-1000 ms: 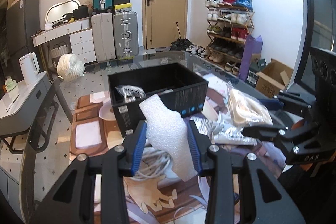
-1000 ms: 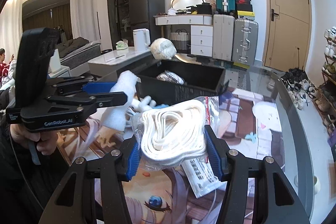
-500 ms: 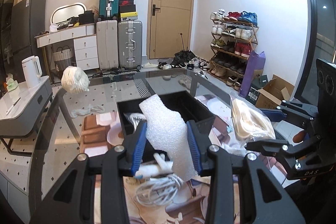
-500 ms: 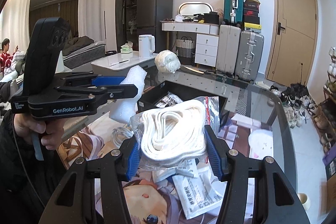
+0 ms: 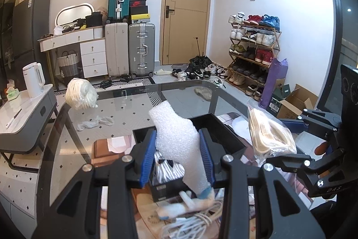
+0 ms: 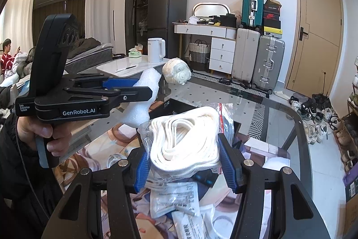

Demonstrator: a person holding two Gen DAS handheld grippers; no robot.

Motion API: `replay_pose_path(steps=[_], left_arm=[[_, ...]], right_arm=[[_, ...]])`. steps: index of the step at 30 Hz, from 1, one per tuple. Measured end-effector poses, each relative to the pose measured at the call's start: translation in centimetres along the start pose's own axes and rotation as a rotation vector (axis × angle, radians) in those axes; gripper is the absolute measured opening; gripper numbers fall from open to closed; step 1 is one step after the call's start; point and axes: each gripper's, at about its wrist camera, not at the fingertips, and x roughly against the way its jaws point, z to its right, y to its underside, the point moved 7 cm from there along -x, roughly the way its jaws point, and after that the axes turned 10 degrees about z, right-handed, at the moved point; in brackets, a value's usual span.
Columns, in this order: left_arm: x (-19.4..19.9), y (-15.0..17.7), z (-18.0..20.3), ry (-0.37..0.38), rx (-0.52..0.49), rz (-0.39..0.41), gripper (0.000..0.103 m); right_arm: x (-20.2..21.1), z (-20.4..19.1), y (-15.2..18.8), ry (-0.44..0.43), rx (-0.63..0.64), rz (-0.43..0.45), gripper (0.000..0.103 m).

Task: Organize soft objects
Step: 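Carry both items over the black box and open the right tool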

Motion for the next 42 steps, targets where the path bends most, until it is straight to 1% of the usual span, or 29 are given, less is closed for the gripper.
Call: replay_pose_path(steps=[3, 7, 12, 14, 17, 22, 31, 35, 42], left_arm=[[-1.2, -0.1, -0.5, -0.008, 0.003, -0.008, 0.037], [-2.7, 0.2, -0.6, -0.016, -0.018, -0.023, 0.037], [-4.9, 1.1, -0.9, -0.012, -0.031, -0.061, 0.037], [-5.7, 1.3, -1.0, -0.008, -0.033, -0.069, 0.037], [-7.2, 2.2, -1.5, -0.018, -0.036, -0.104, 0.037], [-8.7, 2.9, -2.2, -0.021, -0.034, -0.131, 0.037], [-10.3, 4.0, -2.2, 0.007, -0.049, -0.172, 0.037], [-10.6, 4.8, -2.4, 0.017, -0.046, -0.190, 0.037], [-10.8, 5.1, -2.5, 0.024, -0.045, -0.196, 0.038]], right_arm=[[-1.1, 0.6, -0.2, 0.004, -0.005, -0.007, 0.055], [-2.9, 1.3, -0.3, 0.004, -0.015, -0.021, 0.055], [-5.1, 2.2, 0.1, -0.002, -0.017, -0.051, 0.055], [-6.1, 2.6, 0.3, 0.009, -0.014, -0.064, 0.055], [-7.6, 3.0, 0.8, 0.010, -0.020, -0.086, 0.055], [-9.9, 3.3, 1.4, 0.014, -0.006, -0.121, 0.055], [-13.1, 3.2, 1.7, -0.008, 0.025, -0.183, 0.055], [-14.2, 3.7, 2.7, -0.013, 0.027, -0.225, 0.055], [-15.8, 4.2, 3.3, -0.013, -0.001, -0.276, 0.056]])
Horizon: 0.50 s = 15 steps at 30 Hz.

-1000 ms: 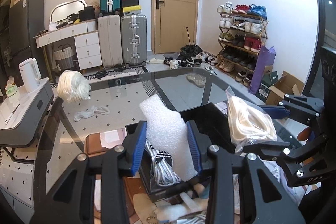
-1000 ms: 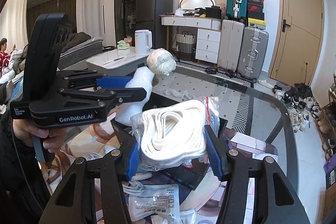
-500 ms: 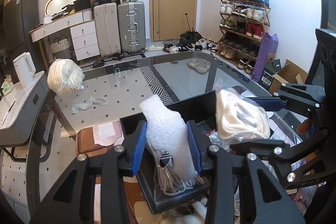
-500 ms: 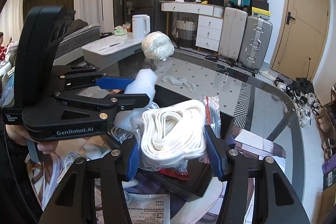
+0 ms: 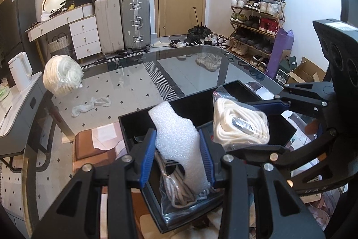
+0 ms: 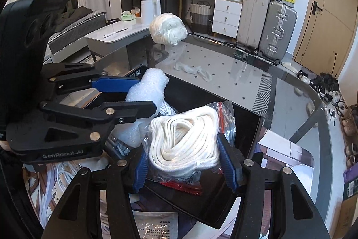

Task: Organize soft objects
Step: 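Carry both items over the black box and open the right tool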

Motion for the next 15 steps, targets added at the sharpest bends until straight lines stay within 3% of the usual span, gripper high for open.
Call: replay_pose_path(steps=[7, 10, 11, 12, 15], left_arm=[[-0.1, 0.1, 0.1, 0.004, -0.006, -0.011, 0.038], [0.0, 0.1, 0.0, 0.001, -0.004, -0.010, 0.038], [0.0, 0.1, 0.0, 0.002, 0.000, -0.010, 0.038], [0.0, 0.1, 0.0, 0.002, 0.001, -0.011, 0.038], [0.0, 0.1, 0.0, -0.001, 0.003, -0.009, 0.039]], right_arm=[[-0.9, 0.3, -0.4, 0.003, -0.034, -0.036, 0.067], [-0.9, 0.0, -0.6, 0.028, -0.020, -0.010, 0.076], [-0.6, 0.1, -0.6, 0.039, -0.012, 0.002, 0.086], [-0.1, 0.1, -0.7, 0.048, -0.003, 0.023, 0.090], [1.4, 0.3, -1.0, 0.067, 0.009, 0.077, 0.092]])
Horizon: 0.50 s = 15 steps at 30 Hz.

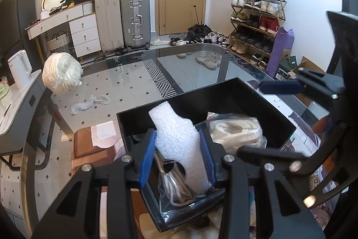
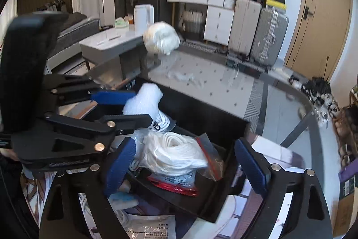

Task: Organize soft objects
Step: 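Open the left tool to drop the white foam into the box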

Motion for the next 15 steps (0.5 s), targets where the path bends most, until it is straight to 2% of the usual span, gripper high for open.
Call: replay_pose_path(steps=[2, 3, 5, 7, 10, 12, 15], left_arm=[[0.0, 0.0, -0.1, -0.003, 0.005, 0.000, 0.041], [0.1, 0.0, 0.1, 0.006, 0.005, 0.003, 0.046], [0.3, 0.0, 0.6, 0.021, -0.004, 0.007, 0.061], [0.6, -0.1, 1.0, -0.004, -0.021, 0.013, 0.080], [1.6, -0.3, 1.6, -0.014, -0.027, 0.040, 0.097], [2.3, -0.3, 1.4, -0.024, -0.012, 0.054, 0.103], [3.6, 0.0, 0.9, -0.032, 0.033, 0.064, 0.103]], right_arm=[[0.6, 0.3, -0.2, 0.016, -0.009, 0.014, 0.093], [1.0, 0.5, -0.1, 0.022, -0.017, 0.019, 0.095], [1.8, 0.9, 0.1, 0.034, -0.030, 0.032, 0.098], [2.7, 1.0, 0.3, 0.051, -0.034, 0.043, 0.099], [4.1, 1.0, 0.7, 0.062, -0.028, 0.055, 0.100], [4.9, 0.9, 0.8, 0.065, -0.027, 0.068, 0.101], [6.4, 1.0, 0.9, 0.061, -0.055, 0.097, 0.102]])
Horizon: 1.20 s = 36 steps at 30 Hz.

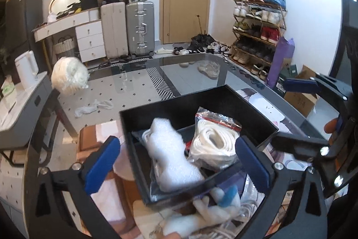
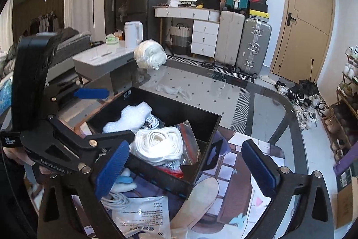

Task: Organize soft objects
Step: 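Open the left tool to drop the white foam into the box, then withdraw both tools from the black box back to the pile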

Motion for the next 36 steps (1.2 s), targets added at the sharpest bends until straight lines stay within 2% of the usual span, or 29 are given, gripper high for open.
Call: replay_pose_path(steps=[4, 13, 20, 26, 36], left_arm=[[1.7, 0.5, -0.5, -0.040, 0.006, 0.019, 0.103], [5.8, 1.7, -0.8, -0.070, 0.008, 0.059, 0.103], [7.2, 4.6, -1.2, -0.085, 0.020, 0.020, 0.103], [7.7, 6.9, -0.3, -0.071, -0.011, -0.020, 0.103], [7.8, 7.6, 0.5, 0.010, 0.006, -0.057, 0.103]], right_arm=[[1.8, 0.3, 0.4, -0.003, -0.027, 0.019, 0.102], [4.2, -0.7, 2.9, 0.012, -0.041, 0.002, 0.102], [5.3, -1.4, 5.4, -0.004, -0.071, -0.029, 0.102], [5.9, -1.6, 7.7, -0.004, -0.075, -0.057, 0.102], [5.8, -0.8, 11.4, -0.040, -0.075, -0.145, 0.102]])
